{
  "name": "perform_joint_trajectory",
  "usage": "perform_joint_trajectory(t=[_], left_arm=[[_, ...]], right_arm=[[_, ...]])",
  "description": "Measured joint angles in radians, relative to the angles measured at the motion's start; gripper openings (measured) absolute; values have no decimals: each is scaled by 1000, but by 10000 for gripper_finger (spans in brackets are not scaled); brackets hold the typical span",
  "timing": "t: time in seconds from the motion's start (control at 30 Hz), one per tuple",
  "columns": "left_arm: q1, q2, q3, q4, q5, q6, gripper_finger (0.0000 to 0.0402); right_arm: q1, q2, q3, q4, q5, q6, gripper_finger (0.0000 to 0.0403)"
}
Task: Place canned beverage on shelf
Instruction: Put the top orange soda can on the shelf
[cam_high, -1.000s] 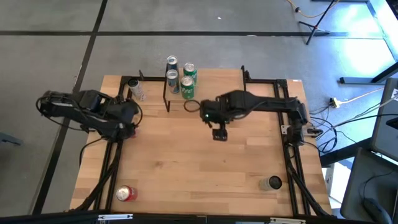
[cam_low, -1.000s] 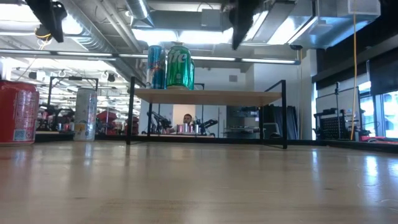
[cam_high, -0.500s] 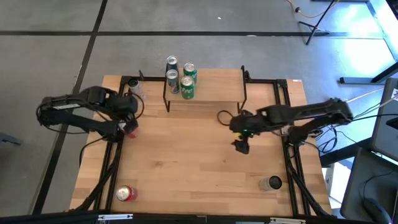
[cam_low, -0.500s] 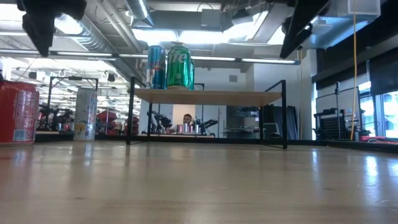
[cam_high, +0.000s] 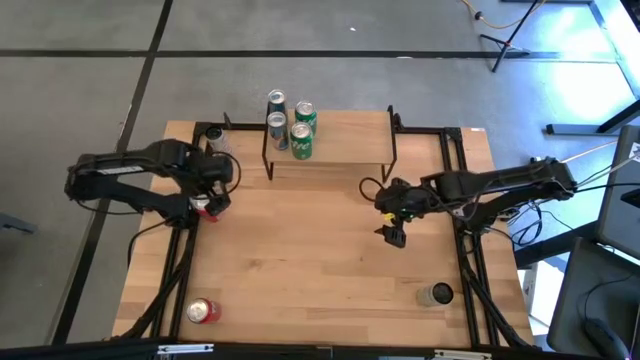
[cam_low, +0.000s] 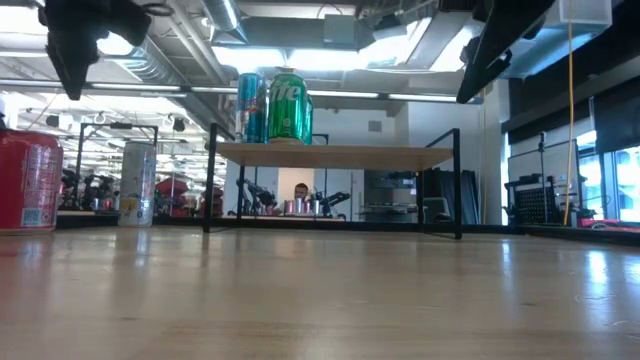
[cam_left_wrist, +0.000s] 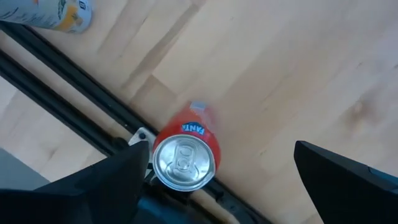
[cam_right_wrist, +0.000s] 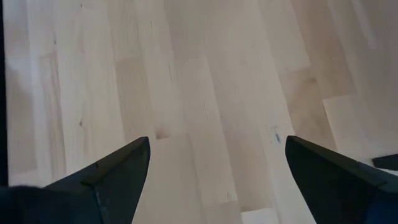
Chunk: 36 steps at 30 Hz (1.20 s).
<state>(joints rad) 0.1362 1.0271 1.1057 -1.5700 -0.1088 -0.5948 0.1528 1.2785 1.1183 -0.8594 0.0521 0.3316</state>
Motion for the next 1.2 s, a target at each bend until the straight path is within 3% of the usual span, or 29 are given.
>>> perform_joint_trajectory(t=[0.2,0.37,0.8,0.93,1.2], left_arm=[[71,60,-48,0,4,92,389],[132,48,-161,-1,107,139,389],[168,40,-320,6,125,187,383],[169,40,-328,13,115,183,351],[168,40,-319,32,123,160,250]], right_arm=[[-2,0,-21,48,0,0,358],[-2,1,-21,51,-16,9,358],[-3,1,-21,52,52,-29,358],[-3,1,-21,52,69,-30,358],[-3,1,-21,54,69,-30,358]])
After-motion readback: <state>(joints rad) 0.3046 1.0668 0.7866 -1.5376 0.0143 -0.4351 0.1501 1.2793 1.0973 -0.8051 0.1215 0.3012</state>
